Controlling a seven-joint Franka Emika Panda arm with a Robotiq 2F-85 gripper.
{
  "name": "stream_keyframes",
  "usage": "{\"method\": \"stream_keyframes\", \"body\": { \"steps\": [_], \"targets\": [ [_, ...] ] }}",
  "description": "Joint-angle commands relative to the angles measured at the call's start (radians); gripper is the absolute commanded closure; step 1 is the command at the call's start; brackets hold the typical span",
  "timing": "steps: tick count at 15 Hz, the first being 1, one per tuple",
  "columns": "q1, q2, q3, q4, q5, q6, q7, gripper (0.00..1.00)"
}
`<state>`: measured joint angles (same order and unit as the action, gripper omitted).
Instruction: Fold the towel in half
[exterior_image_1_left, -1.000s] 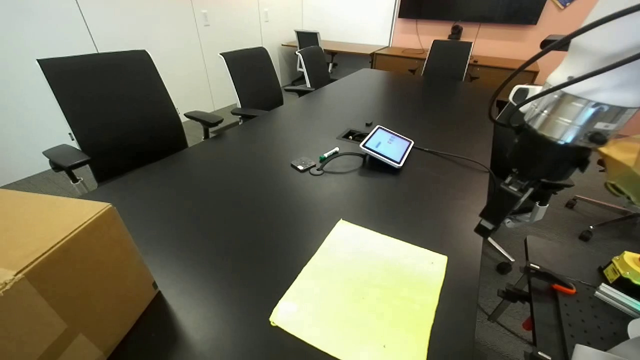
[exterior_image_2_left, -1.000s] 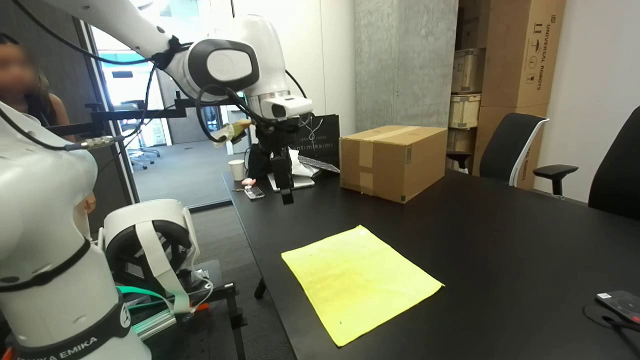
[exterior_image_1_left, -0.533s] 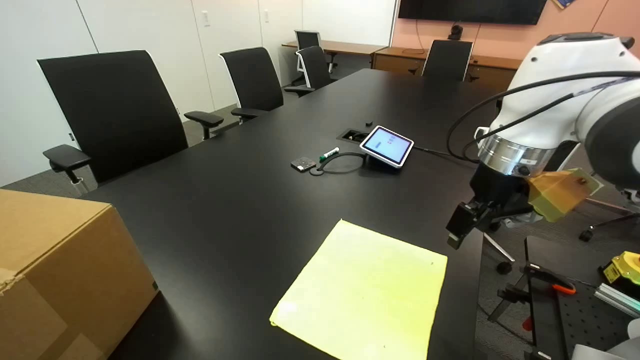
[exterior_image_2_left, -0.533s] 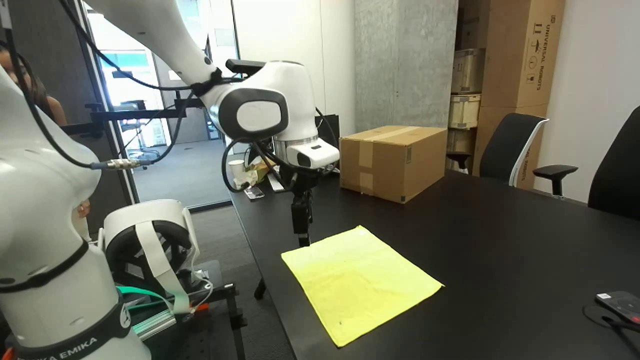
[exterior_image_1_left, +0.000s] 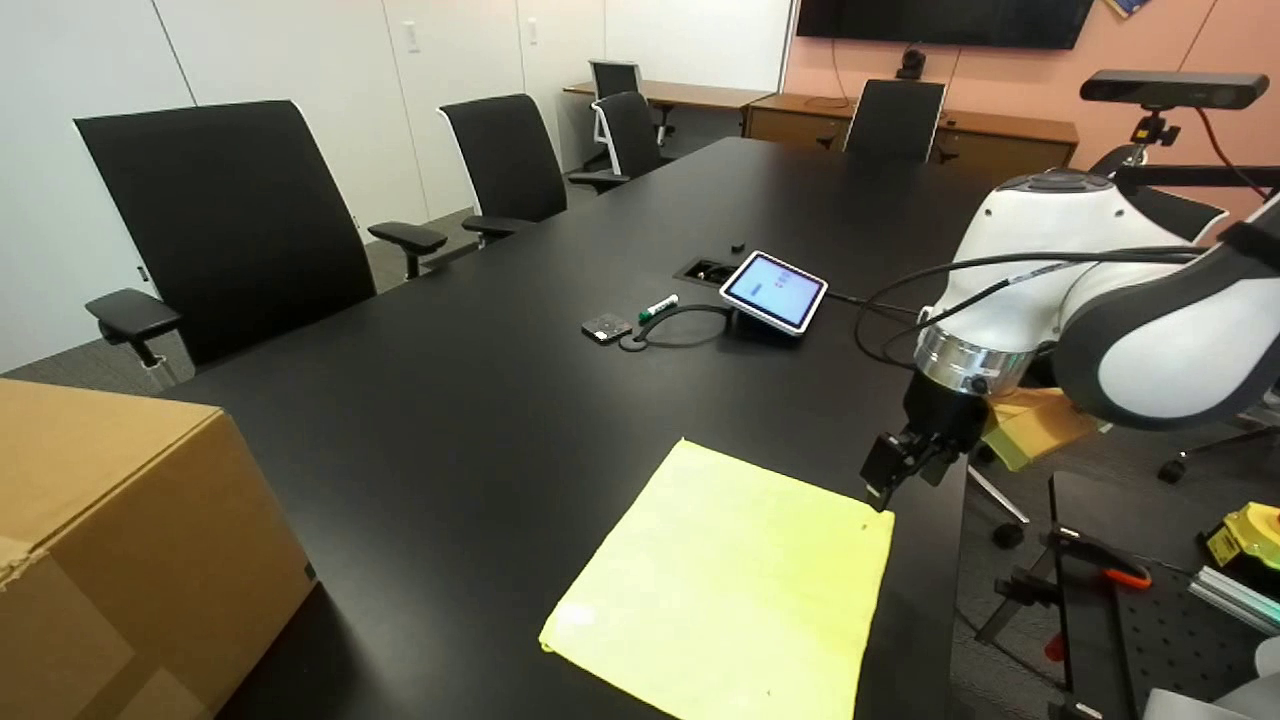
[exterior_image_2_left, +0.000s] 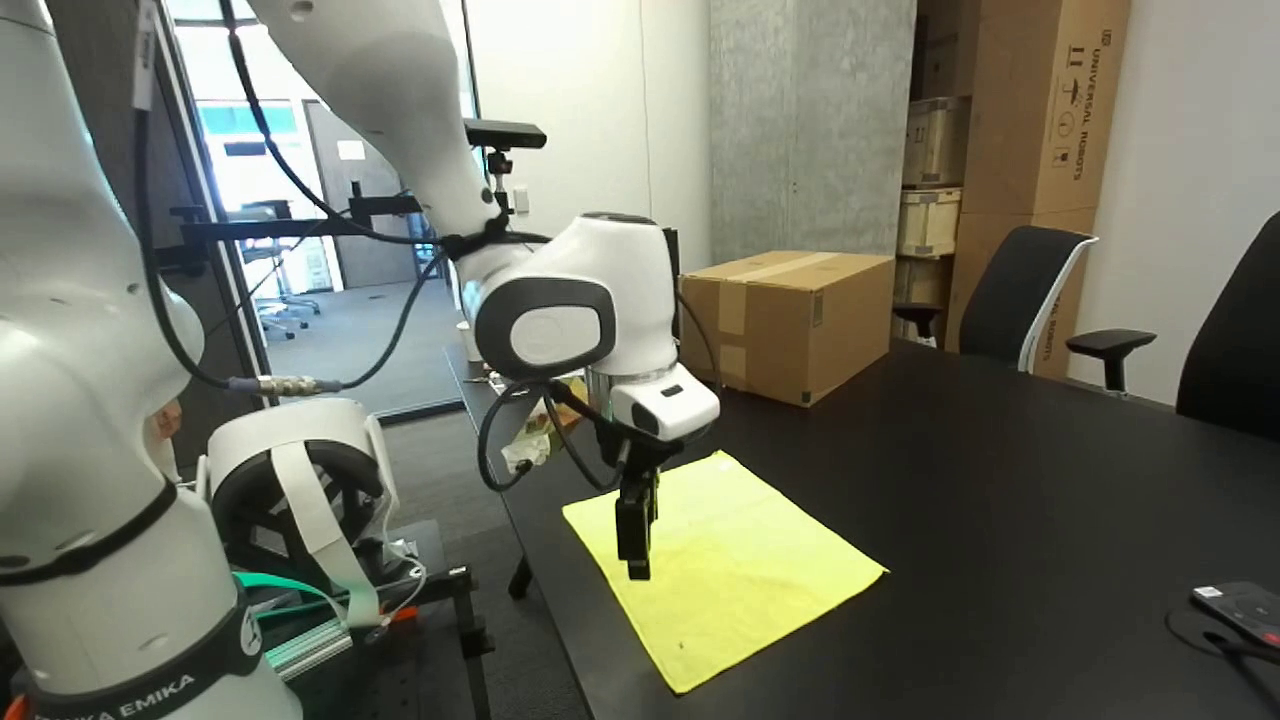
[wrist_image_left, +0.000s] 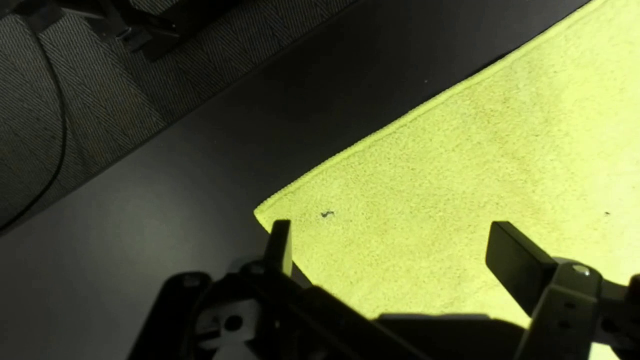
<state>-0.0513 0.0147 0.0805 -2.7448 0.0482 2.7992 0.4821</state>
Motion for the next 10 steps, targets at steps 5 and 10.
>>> {"method": "stream_keyframes", "body": {
  "steps": [5,10],
  "targets": [
    [-0.002,0.282,-0.043,0.096,0.102,0.167,-0.208,0.00],
    [-0.017,0.367,-0.033,0.130,0.127,0.222,-0.293,0.00]
  ]
}}
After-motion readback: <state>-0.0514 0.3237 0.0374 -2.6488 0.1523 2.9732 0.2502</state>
